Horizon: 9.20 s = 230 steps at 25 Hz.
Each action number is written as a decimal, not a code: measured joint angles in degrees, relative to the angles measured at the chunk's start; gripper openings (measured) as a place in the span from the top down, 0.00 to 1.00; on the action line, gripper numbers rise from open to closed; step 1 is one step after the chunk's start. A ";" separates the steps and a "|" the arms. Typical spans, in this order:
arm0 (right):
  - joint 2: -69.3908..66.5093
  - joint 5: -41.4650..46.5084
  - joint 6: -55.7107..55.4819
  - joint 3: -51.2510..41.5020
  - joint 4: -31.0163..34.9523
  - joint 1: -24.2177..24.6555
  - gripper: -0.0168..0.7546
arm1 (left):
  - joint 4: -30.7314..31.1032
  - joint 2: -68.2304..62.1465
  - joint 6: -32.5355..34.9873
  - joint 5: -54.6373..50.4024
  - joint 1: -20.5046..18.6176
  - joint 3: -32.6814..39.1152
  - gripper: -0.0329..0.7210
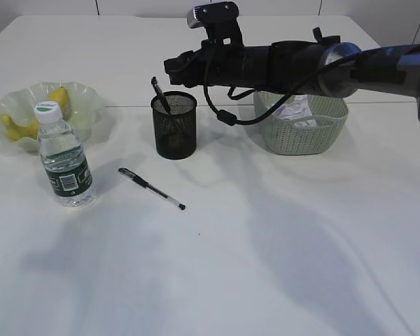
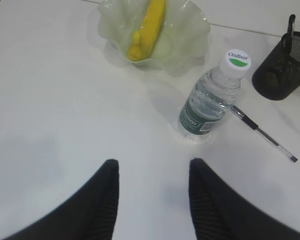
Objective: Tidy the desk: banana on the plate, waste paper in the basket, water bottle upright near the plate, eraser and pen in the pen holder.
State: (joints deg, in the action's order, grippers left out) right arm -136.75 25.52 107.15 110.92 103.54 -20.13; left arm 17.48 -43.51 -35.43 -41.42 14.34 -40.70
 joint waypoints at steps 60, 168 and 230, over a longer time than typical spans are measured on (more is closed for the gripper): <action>3.85 32.48 -90.68 5.73 -90.94 -11.10 0.64 | 0.00 0.00 0.00 -1.43 0.00 0.00 0.55; -6.53 38.44 -95.94 11.37 -95.58 -13.96 0.92 | 0.14 0.00 0.00 -1.43 0.00 0.00 0.57; 36.33 42.93 -95.25 -23.10 -92.82 -13.96 0.93 | -11.22 0.00 1.57 5.63 1.01 0.00 0.61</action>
State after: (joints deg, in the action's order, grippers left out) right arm -100.42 68.45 11.90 87.83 10.72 -34.09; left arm 6.26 -43.51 -33.86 -35.79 15.36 -40.70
